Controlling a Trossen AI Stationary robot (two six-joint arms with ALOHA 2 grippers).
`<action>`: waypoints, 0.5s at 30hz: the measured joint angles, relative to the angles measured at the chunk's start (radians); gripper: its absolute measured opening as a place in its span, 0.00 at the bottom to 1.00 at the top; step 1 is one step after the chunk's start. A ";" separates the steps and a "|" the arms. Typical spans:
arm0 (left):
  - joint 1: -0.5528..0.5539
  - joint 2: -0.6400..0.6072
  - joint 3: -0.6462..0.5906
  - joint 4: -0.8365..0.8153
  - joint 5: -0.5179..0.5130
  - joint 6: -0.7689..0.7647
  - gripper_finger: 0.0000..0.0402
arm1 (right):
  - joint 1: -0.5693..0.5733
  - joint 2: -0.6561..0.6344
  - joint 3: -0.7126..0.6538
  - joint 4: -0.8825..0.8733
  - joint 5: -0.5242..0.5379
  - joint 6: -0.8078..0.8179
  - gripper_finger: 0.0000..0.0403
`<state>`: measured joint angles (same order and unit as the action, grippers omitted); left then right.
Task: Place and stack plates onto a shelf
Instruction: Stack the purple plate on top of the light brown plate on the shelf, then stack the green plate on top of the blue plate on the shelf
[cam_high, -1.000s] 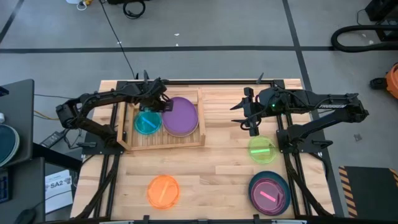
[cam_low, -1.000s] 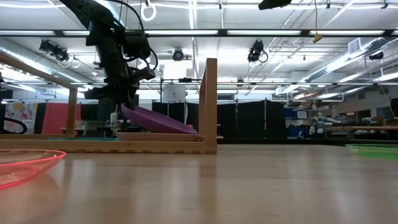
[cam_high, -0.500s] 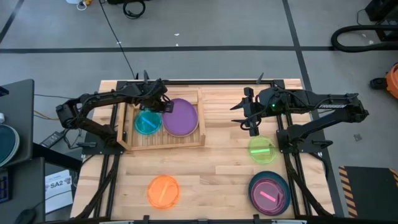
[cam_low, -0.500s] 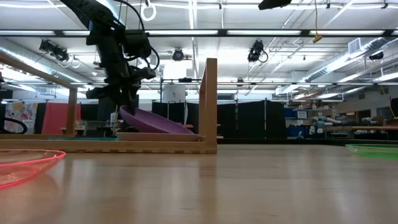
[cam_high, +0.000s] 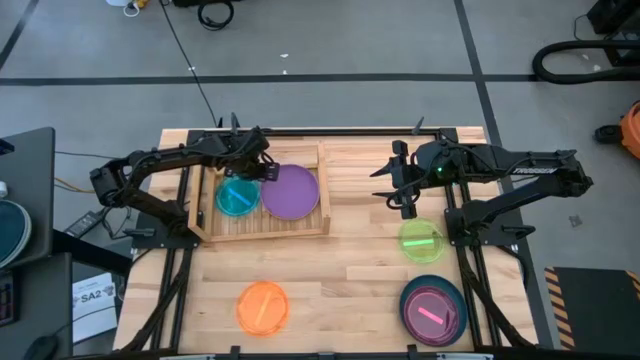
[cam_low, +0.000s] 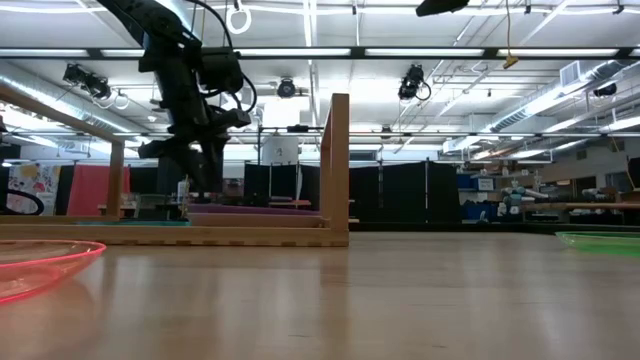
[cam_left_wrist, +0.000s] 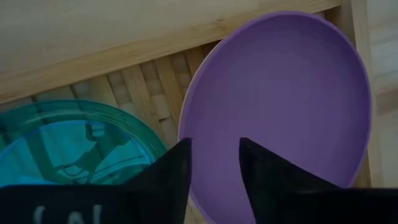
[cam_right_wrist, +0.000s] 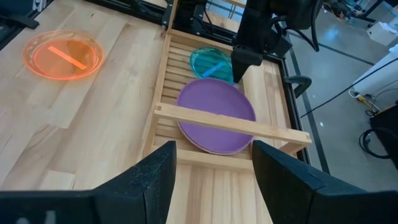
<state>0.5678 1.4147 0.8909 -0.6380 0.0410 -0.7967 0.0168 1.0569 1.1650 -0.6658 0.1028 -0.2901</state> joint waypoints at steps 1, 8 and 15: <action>0.000 0.000 0.000 0.000 0.000 0.000 0.37 | 0.000 0.000 0.000 -0.005 0.000 0.000 0.53; 0.000 0.000 0.000 0.002 -0.010 0.036 0.44 | 0.000 0.000 0.000 -0.081 0.000 0.010 0.53; -0.034 -0.010 0.000 0.002 -0.011 0.125 0.43 | 0.000 0.000 0.000 -0.208 -0.001 0.114 0.53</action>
<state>0.5338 1.4049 0.8909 -0.6358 0.0296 -0.6719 0.0168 1.0569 1.1652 -0.8738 0.1022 -0.1761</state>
